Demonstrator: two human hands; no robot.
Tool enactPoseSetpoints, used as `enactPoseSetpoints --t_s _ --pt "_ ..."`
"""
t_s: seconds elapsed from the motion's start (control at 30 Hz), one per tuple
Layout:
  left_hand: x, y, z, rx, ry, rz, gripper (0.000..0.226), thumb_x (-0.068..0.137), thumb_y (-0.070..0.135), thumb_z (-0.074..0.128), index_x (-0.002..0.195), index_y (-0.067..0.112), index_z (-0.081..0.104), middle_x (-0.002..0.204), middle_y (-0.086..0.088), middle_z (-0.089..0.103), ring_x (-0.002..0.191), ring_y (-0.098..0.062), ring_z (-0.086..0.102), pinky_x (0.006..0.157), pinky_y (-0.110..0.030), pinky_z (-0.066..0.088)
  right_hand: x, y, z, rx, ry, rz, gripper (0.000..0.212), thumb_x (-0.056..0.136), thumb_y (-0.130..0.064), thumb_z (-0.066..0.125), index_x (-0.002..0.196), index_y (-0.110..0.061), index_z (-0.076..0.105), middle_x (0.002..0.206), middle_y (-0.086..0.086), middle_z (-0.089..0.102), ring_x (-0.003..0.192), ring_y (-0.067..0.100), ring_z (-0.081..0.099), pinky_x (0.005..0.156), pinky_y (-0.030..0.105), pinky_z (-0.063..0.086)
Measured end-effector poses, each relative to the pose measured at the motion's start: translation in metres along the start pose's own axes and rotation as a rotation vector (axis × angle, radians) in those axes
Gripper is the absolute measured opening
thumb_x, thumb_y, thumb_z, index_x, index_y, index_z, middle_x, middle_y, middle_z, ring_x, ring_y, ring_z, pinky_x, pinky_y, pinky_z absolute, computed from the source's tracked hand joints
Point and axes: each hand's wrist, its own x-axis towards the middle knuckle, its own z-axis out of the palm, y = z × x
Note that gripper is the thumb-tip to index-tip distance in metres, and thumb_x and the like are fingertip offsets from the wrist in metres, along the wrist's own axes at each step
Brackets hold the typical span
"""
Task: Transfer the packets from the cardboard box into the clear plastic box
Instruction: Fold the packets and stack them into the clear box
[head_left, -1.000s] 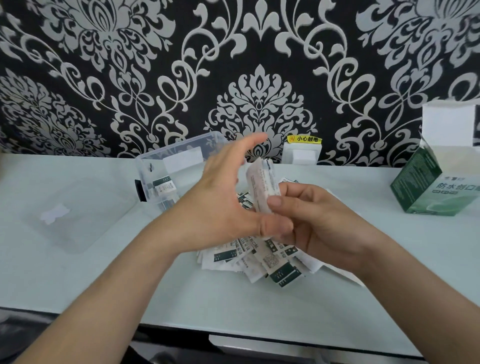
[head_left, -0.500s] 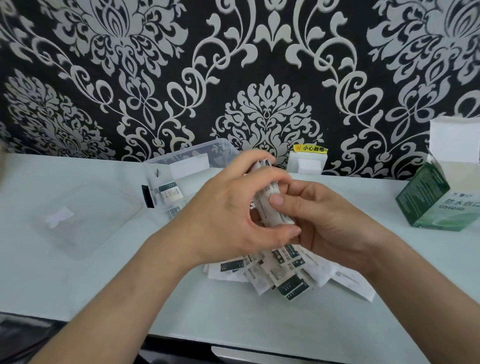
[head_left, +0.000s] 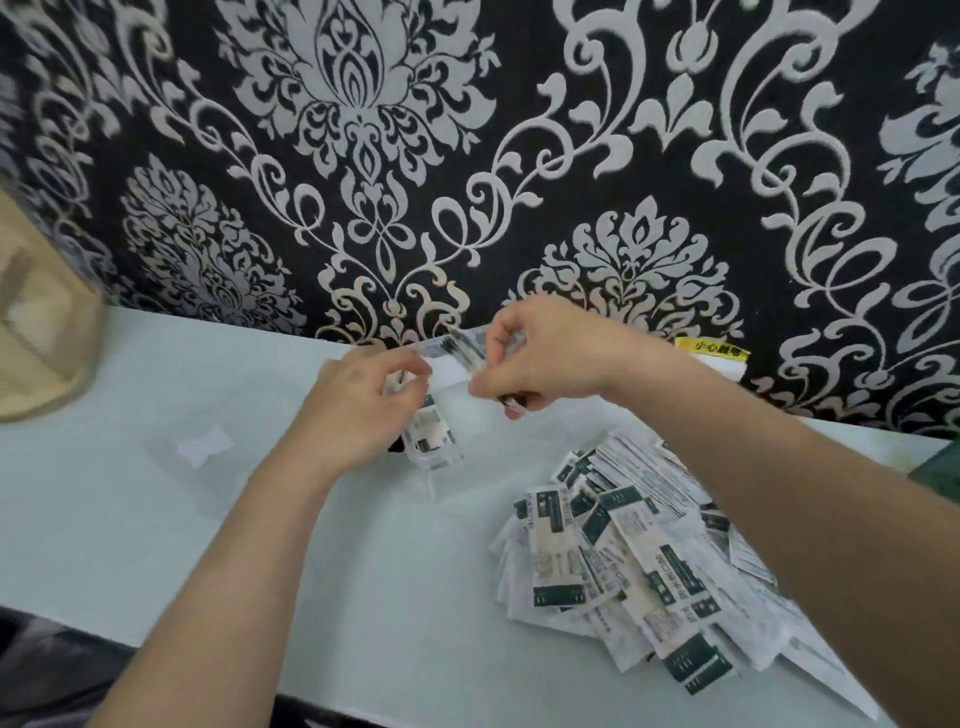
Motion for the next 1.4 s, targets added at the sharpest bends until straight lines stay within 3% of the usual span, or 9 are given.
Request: enactPoseSetpoints --t_s 0.17,0.33,0.47,0.67,1.0,1.1,1.2,1.3,1.4 --pt "0.005 -0.004 0.002 0.004 -0.066 -0.076 0.022 0.086 0.037 0.048 0.087 0.044 0.069 0.113 0.005 0.058 0.11 -0.019 0.049 0.095 -0.034 0.04 0.037 0.003 0.027 -0.54 -0.078 0.093 0.032 0.078 -0.029 0.074 0.098 -0.006 0.063 0.094 0.008 0.072 0.082 0.024 0.069 0.074 0.035 0.057" --pt "0.011 -0.011 0.003 0.056 -0.092 -0.096 0.033 0.073 0.05 0.037 0.085 0.043 0.067 0.102 0.007 0.058 0.104 -0.02 0.051 0.091 -0.041 0.045 0.049 -0.002 0.042 -0.726 -0.094 0.127 0.024 0.077 -0.03 0.072 0.076 -0.014 0.055 0.073 -0.001 0.061 0.061 0.015 0.056 0.059 0.026 0.047" --pt "0.01 -0.011 0.003 0.055 -0.098 -0.084 0.038 0.071 0.052 0.034 0.087 0.042 0.067 0.102 0.007 0.06 0.104 -0.021 0.051 0.09 -0.042 0.046 0.05 -0.008 0.043 -0.694 -0.09 0.144 0.031 0.081 -0.033 0.071 0.067 -0.018 0.048 0.065 -0.002 0.059 0.055 0.013 0.058 0.063 0.027 0.053" --pt "0.009 -0.011 0.003 0.044 -0.088 -0.069 0.036 0.075 0.052 0.035 0.087 0.04 0.067 0.102 0.005 0.061 0.104 -0.022 0.051 0.089 -0.042 0.046 0.056 -0.003 0.042 -0.565 -0.081 0.161 0.012 0.089 -0.016 0.065 0.096 -0.008 0.059 0.091 0.009 0.071 0.084 0.023 0.072 0.078 0.04 0.061" --pt "0.009 -0.011 0.004 0.005 -0.069 -0.04 0.024 0.09 0.041 0.047 0.089 0.034 0.069 0.096 0.003 0.06 0.099 -0.021 0.053 0.085 -0.037 0.046 0.056 -0.002 0.046 -0.504 -0.038 0.191 0.024 0.084 -0.009 0.068 0.069 -0.013 0.049 0.073 0.006 0.065 0.073 0.021 0.071 0.076 0.035 0.061" --pt "0.009 -0.01 0.002 -0.002 -0.063 -0.015 0.024 0.092 0.04 0.047 0.091 0.032 0.07 0.094 0.003 0.061 0.097 -0.019 0.054 0.082 -0.034 0.045 0.055 -0.001 0.042 -0.478 -0.055 0.191 0.023 0.086 -0.013 0.069 0.074 -0.014 0.049 0.08 0.007 0.068 0.077 0.022 0.072 0.077 0.037 0.061" --pt "0.009 -0.014 0.004 0.011 -0.02 0.012 0.022 0.093 0.043 0.048 0.098 0.036 0.068 0.109 0.003 0.061 0.111 -0.022 0.049 0.095 -0.035 0.039 0.052 -0.004 0.031 -0.479 -0.136 0.198 0.017 0.094 -0.018 0.06 0.082 -0.013 0.05 0.085 0.007 0.073 0.075 0.019 0.072 0.075 0.034 0.061" --pt "0.005 -0.009 0.001 0.063 0.165 0.127 0.02 0.09 0.037 0.057 0.106 0.033 0.069 0.127 0.006 0.052 0.123 -0.02 0.038 0.098 -0.024 0.025 0.048 -0.006 0.023 -0.525 -0.198 0.199 0.017 0.097 -0.014 0.053 0.081 -0.016 0.049 0.086 0.005 0.074 0.077 0.017 0.072 0.066 0.027 0.057" --pt "0.008 0.012 -0.018 0.04 0.161 0.35 0.015 0.083 0.021 0.066 0.094 0.027 0.074 0.11 0.009 0.061 0.106 -0.012 0.051 0.093 -0.025 0.038 0.043 -0.006 0.018 -0.574 -0.208 0.168 0.022 0.097 -0.009 0.044 0.079 -0.02 0.047 0.086 0.003 0.075 0.079 0.016 0.073 0.071 0.028 0.057"
